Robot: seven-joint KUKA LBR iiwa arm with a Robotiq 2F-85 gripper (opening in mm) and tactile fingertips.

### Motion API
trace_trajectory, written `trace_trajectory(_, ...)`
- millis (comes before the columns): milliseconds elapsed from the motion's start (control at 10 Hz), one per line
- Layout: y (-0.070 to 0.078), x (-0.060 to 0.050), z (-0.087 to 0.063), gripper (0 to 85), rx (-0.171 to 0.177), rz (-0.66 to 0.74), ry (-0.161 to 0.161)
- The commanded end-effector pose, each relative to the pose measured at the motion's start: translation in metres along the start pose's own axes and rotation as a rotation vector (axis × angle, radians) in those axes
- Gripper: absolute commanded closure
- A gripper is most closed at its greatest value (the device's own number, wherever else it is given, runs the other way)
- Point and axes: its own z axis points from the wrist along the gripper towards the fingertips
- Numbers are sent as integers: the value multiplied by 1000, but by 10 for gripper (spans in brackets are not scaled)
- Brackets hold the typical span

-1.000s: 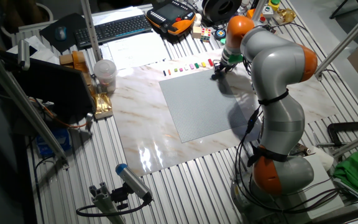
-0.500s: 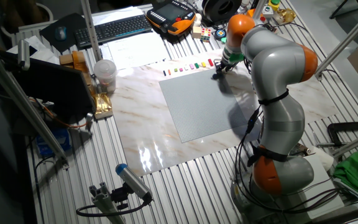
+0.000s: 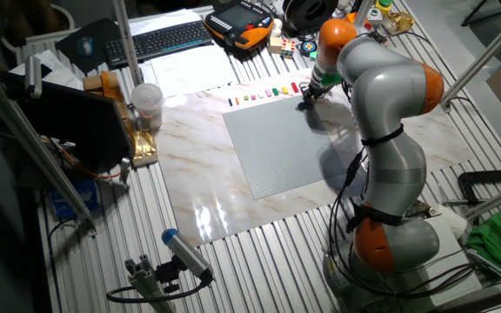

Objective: Build with small Lego blocks

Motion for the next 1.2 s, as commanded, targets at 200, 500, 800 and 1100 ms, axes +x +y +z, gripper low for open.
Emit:
trace_trajectory(200,2,2,7,533,-7,-1,1)
trace_trajectory(500,0,1,4,533,-7,-1,4)
trace_trajectory(800,-2,1,-5,527,3,-3,14)
trace_trajectory(1100,-2,1,-9,527,9,-5,15)
